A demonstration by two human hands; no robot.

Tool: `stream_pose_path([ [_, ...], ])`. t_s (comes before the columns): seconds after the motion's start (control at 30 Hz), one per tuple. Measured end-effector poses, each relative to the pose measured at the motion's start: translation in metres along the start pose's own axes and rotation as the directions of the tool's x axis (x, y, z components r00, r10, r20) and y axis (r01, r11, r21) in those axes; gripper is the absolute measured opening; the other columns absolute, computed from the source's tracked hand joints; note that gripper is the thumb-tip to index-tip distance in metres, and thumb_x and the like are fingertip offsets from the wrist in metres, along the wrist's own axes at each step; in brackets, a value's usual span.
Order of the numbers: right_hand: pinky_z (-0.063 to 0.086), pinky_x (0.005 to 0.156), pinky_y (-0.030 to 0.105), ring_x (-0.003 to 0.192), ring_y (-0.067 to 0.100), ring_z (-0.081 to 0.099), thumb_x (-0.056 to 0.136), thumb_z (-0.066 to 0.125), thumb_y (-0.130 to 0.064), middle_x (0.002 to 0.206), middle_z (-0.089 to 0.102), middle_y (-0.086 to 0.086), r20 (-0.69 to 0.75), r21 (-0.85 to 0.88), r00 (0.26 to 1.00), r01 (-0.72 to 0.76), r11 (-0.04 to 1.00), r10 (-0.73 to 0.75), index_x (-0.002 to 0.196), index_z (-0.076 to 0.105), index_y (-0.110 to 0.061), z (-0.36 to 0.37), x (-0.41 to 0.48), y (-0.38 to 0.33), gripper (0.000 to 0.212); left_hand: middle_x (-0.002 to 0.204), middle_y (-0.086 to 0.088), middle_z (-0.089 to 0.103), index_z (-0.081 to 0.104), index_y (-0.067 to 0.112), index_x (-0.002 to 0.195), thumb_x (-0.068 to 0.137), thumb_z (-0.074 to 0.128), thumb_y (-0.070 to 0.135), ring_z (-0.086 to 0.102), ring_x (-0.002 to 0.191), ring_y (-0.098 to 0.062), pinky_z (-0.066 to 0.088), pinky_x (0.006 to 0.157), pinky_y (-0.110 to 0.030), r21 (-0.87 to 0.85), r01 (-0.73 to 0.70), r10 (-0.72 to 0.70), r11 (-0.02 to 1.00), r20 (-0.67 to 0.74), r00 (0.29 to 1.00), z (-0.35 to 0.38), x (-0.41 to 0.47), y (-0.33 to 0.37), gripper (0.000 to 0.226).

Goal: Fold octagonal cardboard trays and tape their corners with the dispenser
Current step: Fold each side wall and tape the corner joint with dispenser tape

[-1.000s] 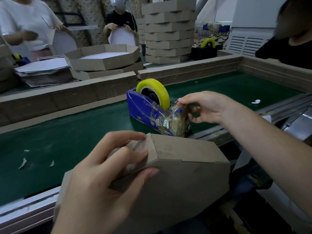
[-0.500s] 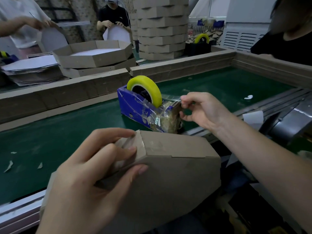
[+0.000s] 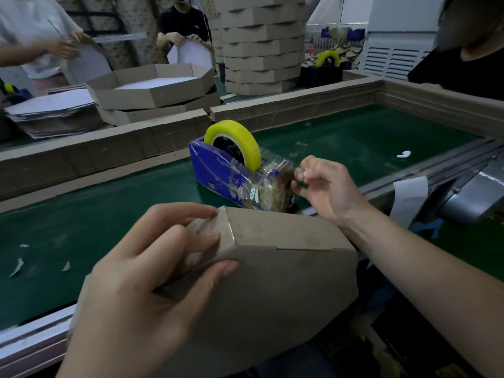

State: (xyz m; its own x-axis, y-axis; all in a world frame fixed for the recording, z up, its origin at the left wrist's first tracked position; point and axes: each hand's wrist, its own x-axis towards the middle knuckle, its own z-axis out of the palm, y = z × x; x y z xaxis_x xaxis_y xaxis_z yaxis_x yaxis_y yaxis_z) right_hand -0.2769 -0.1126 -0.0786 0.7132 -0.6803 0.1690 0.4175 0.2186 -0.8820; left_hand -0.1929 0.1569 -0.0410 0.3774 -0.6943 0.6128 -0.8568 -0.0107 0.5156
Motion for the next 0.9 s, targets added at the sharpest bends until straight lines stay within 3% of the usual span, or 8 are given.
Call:
stream_pose_path([
  [0.13,0.047,0.066,0.026,0.061,0.012,0.041,0.067,0.047,0.004,0.066,0.033,0.002,0.004,0.022,1.0,0.001,1.0,-0.001,0.047,0.037,-0.014,-0.003,0.001,0.002,0.028,0.117,0.018,0.063,0.069,0.024,0.091,0.077,0.071,0.043,0.064,0.105,-0.006,0.054,0.076,-0.037,0.036,-0.059,0.06,0.998,-0.032,0.998,-0.002,0.0,0.0,0.024],
  [0.27,0.051,0.067,0.027,0.064,0.013,0.046,0.087,0.048,0.014,0.074,0.039,0.002,-0.038,-0.273,0.998,0.028,0.962,-0.04,0.047,0.045,-0.009,-0.013,-0.001,0.002,0.046,0.116,0.013,0.063,0.067,0.02,0.081,0.077,0.07,0.045,0.066,0.099,-0.009,0.055,0.064,-0.037,0.116,-0.105,0.111,0.988,-0.048,0.993,-0.004,0.0,0.006,0.025],
  [0.3,0.05,0.068,0.026,0.066,0.014,0.048,0.088,0.055,0.009,0.078,0.041,0.002,-0.03,-0.482,0.996,0.062,0.874,-0.087,0.051,0.048,-0.007,-0.017,-0.003,-0.001,0.042,0.115,0.012,0.064,0.067,0.02,0.081,0.078,0.07,0.046,0.066,0.098,-0.011,0.055,0.064,-0.037,0.108,-0.101,0.108,0.989,-0.058,0.992,-0.004,0.001,0.008,0.026],
  [0.37,0.046,0.069,0.028,0.071,0.016,0.05,0.086,0.069,-0.008,0.084,0.043,0.001,0.07,-0.906,0.982,0.136,0.401,-0.175,0.061,0.056,-0.007,-0.028,-0.004,-0.012,0.028,0.114,0.01,0.064,0.068,0.017,0.08,0.078,0.069,0.044,0.067,0.096,-0.012,0.053,0.067,-0.034,0.1,-0.11,0.116,0.989,-0.054,0.992,-0.005,0.001,0.007,0.028],
  [0.43,0.045,0.068,0.036,0.071,0.022,0.05,0.085,0.072,-0.02,0.09,0.04,0.001,0.192,-0.981,0.962,0.186,-0.047,-0.196,0.071,0.062,-0.009,-0.032,-0.007,-0.024,0.02,0.113,0.007,0.064,0.067,0.014,0.079,0.079,0.069,0.042,0.066,0.096,-0.009,0.051,0.071,-0.027,0.104,-0.125,0.13,0.987,-0.045,0.99,-0.004,0.001,0.006,0.028],
  [0.47,0.045,0.067,0.037,0.069,0.024,0.05,0.085,0.072,-0.022,0.09,0.04,0.0,0.206,-0.978,0.956,0.192,-0.084,-0.211,0.074,0.064,-0.01,-0.031,-0.01,-0.03,0.018,0.113,0.007,0.064,0.067,0.014,0.079,0.079,0.069,0.042,0.065,0.097,-0.008,0.05,0.072,-0.024,0.091,-0.123,0.128,0.988,-0.044,0.991,-0.004,0.001,0.006,0.028],
  [0.67,0.036,0.067,0.011,0.072,0.008,0.045,0.084,0.07,-0.02,0.084,0.044,-0.009,0.285,-0.865,0.943,0.33,0.379,-0.17,0.076,0.068,-0.009,0.02,-0.027,-0.066,0.014,0.111,0.006,0.063,0.066,0.012,0.079,0.078,0.069,0.042,0.063,0.097,-0.004,0.047,0.078,-0.015,0.095,-0.116,0.12,0.989,-0.039,0.992,-0.004,0.003,0.005,0.03],
  [0.9,0.04,0.059,0.02,0.066,0.011,0.046,0.082,0.066,-0.02,0.077,0.058,-0.009,0.516,-0.633,0.826,0.188,0.751,0.227,0.063,0.069,-0.024,0.092,-0.045,-0.074,0.02,0.111,0.005,0.063,0.064,0.012,0.079,0.077,0.07,0.044,0.064,0.097,-0.007,0.05,0.076,-0.023,0.08,-0.094,0.099,0.992,-0.056,0.994,-0.005,0.002,0.005,0.032],
])
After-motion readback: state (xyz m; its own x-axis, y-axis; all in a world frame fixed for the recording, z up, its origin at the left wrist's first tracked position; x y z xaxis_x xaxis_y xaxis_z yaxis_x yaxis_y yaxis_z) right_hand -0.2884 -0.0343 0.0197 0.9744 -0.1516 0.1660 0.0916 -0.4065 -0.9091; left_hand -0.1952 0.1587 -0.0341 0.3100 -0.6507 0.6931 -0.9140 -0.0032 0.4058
